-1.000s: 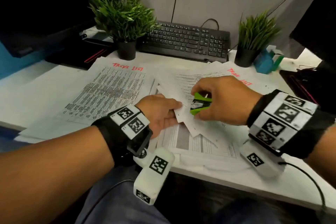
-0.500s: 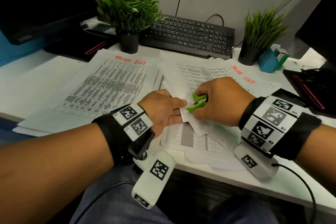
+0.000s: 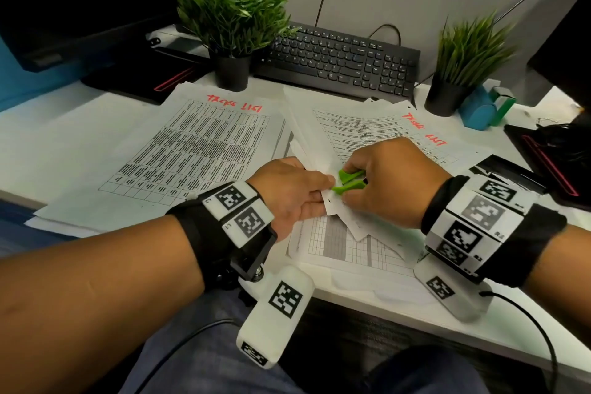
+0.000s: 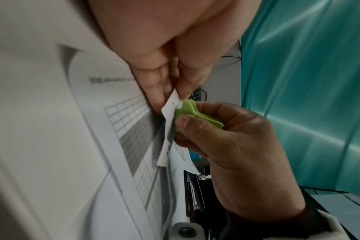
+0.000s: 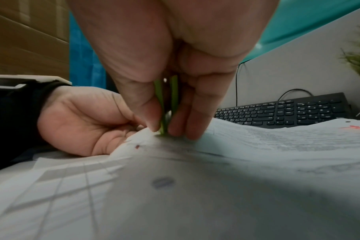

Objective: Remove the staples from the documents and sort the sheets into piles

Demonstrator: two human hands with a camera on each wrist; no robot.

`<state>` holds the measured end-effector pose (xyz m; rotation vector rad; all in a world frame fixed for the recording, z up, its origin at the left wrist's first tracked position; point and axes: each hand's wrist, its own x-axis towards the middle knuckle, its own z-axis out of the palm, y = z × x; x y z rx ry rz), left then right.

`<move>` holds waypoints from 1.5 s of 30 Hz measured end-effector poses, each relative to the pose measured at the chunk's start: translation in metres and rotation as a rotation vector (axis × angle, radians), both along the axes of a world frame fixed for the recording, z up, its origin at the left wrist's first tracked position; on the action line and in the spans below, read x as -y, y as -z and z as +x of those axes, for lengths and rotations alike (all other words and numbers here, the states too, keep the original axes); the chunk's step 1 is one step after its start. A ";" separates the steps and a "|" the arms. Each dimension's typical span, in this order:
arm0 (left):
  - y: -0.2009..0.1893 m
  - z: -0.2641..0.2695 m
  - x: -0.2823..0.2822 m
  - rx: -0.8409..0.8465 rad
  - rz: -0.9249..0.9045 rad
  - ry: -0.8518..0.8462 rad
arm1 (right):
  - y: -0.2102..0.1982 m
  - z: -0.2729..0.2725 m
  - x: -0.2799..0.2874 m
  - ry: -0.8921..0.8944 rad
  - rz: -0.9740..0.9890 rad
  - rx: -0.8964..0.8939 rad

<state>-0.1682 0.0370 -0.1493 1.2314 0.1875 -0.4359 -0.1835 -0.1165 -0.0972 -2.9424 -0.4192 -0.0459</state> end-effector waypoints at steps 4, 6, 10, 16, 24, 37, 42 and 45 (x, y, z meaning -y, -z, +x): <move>0.001 0.001 0.003 -0.010 0.015 -0.049 | -0.007 0.002 0.008 0.012 -0.004 -0.063; 0.001 0.001 0.003 -0.018 0.017 -0.058 | -0.016 0.005 0.025 0.100 0.045 -0.061; -0.005 0.001 0.003 -0.048 0.011 -0.055 | -0.023 0.014 0.064 0.289 0.069 -0.157; -0.016 -0.003 0.004 -0.005 0.030 -0.066 | -0.018 0.005 0.052 0.174 -0.046 0.069; -0.023 -0.006 0.002 0.003 0.064 -0.102 | -0.018 0.013 0.033 0.091 -0.046 -0.105; -0.012 -0.009 0.002 -0.063 0.139 -0.100 | 0.004 0.008 0.054 0.007 -0.146 -0.188; -0.013 -0.010 0.006 -0.065 0.182 -0.126 | 0.008 0.014 0.049 0.024 -0.128 -0.193; -0.013 -0.010 0.005 -0.061 0.190 -0.127 | 0.008 0.016 0.047 0.025 -0.119 -0.189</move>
